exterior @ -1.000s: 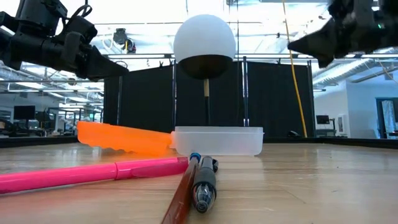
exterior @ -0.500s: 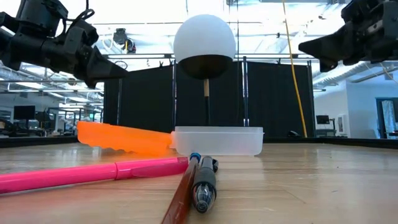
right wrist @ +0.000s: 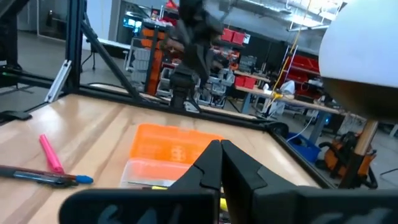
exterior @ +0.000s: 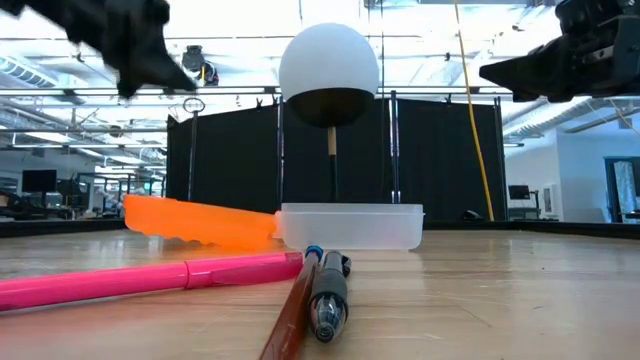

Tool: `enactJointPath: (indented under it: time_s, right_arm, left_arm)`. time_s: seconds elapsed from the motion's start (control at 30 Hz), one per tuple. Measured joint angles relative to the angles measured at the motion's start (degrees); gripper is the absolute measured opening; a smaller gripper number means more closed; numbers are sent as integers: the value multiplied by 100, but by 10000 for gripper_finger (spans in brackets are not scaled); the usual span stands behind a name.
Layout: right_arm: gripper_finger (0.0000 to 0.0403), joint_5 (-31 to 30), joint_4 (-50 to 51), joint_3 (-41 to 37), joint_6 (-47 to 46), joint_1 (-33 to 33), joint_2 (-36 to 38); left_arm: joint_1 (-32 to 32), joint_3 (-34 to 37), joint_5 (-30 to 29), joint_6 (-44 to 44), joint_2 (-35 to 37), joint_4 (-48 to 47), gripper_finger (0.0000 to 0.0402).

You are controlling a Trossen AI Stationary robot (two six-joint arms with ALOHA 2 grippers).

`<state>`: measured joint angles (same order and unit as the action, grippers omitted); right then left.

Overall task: Pick & place school supplies into a supply box
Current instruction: Put the pink highlighter into the supply box

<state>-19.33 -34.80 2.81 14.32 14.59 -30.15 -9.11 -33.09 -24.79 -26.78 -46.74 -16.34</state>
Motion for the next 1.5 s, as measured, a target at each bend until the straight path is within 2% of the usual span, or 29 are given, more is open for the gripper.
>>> enactJointPath:
  time_s: [0.17,0.27,0.33,0.5,0.6,0.77,0.9,1.0,1.17,1.5]
  right_arm:
    - [0,2,-58,-5,137,0,0]
    - [0,4,-56,-7,144,0,0]
    - [0,4,-56,-7,158,0,0]
    - [0,12,-97,-9,94,2,0]
    - [0,13,-58,-9,-159,2,0]
    - [0,15,-54,-9,-303,2,-2]
    - [0,15,-56,-9,-315,2,-1]
    - [0,15,-56,-9,-315,2,-1]
    - [0,13,-56,-14,-315,2,-2]
    - [0,9,-56,-14,-315,2,-2]
  left_arm:
    - [-1241,-1649,-1119,-1320,-1001,-1789,3]
    - [-1763,-2466,-1279,-2224,-1948,-2547,2]
    - [-2002,-2906,-1095,-2725,-2676,-2796,2]
    - [-2416,-4131,-136,-3469,-4588,-3073,2]
    - [-2536,-5011,192,-3912,-5590,-3678,2]
    - [-2651,-6263,818,-4668,-6874,-4605,15]
    - [-2746,-7019,1138,-4691,-7524,-5166,20]
    - [-2810,-7260,1153,-4646,-7728,-5383,22]
    - [-2843,-7136,1418,-4702,-7748,-5263,34]
    - [-2781,-6648,1731,-4879,-7750,-3991,154]
